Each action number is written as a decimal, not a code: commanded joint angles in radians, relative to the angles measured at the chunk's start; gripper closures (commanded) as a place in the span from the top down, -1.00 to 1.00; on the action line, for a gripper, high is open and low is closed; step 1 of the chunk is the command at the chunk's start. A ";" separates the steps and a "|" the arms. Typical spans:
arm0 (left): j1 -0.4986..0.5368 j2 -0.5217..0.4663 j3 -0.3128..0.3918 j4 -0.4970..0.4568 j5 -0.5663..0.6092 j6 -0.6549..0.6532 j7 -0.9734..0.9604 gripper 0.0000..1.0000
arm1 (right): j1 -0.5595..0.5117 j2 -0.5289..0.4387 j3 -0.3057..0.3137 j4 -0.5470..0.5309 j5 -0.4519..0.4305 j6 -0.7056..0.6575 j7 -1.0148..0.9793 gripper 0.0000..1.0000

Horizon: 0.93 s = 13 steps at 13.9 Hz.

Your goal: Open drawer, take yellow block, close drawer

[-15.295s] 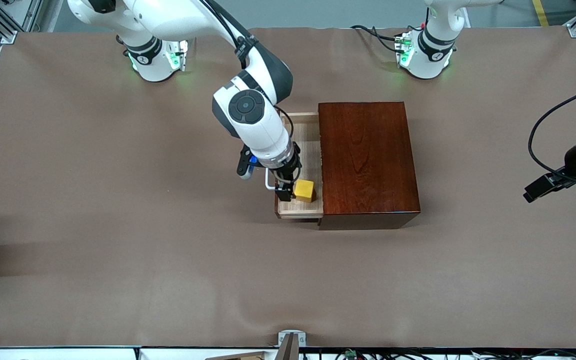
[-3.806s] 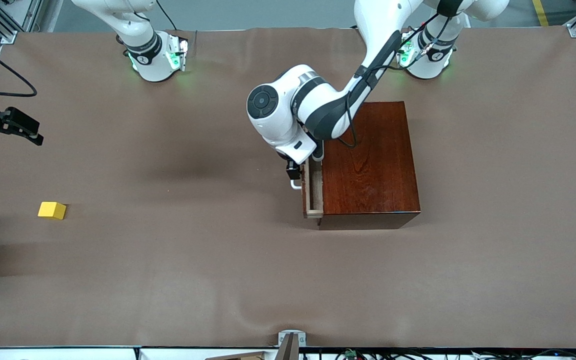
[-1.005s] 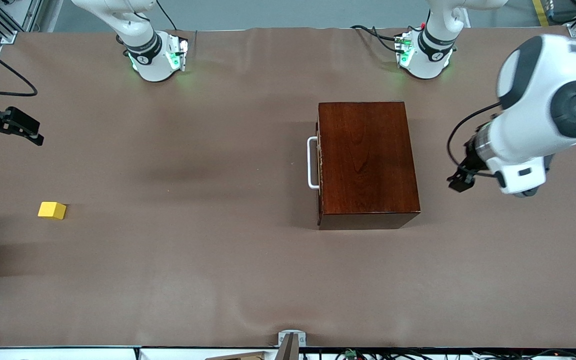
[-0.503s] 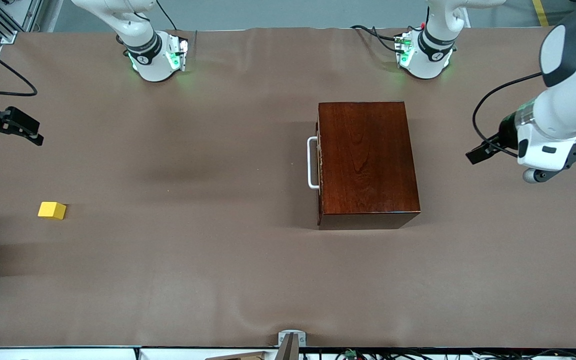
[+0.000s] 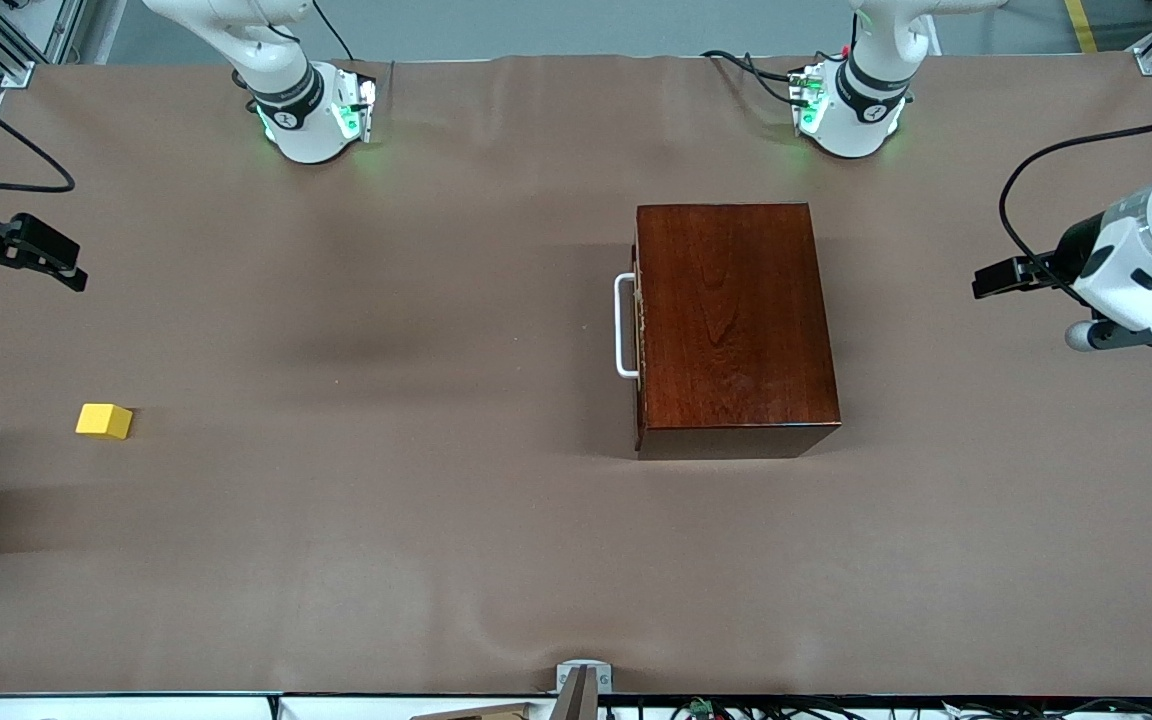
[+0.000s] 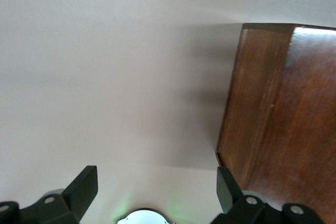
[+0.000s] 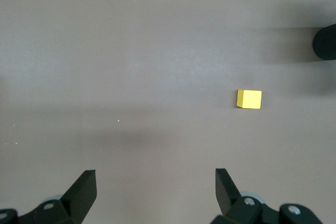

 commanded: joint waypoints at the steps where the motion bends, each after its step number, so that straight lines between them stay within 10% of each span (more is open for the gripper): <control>1: 0.001 -0.017 -0.013 0.042 -0.005 0.003 0.028 1.00 | -0.005 0.012 0.005 0.022 0.010 -0.006 -0.009 1.00; 13: 0.061 -0.053 -0.044 0.138 -0.003 -0.046 0.118 1.00 | -0.002 0.012 0.011 0.022 0.017 -0.008 0.000 1.00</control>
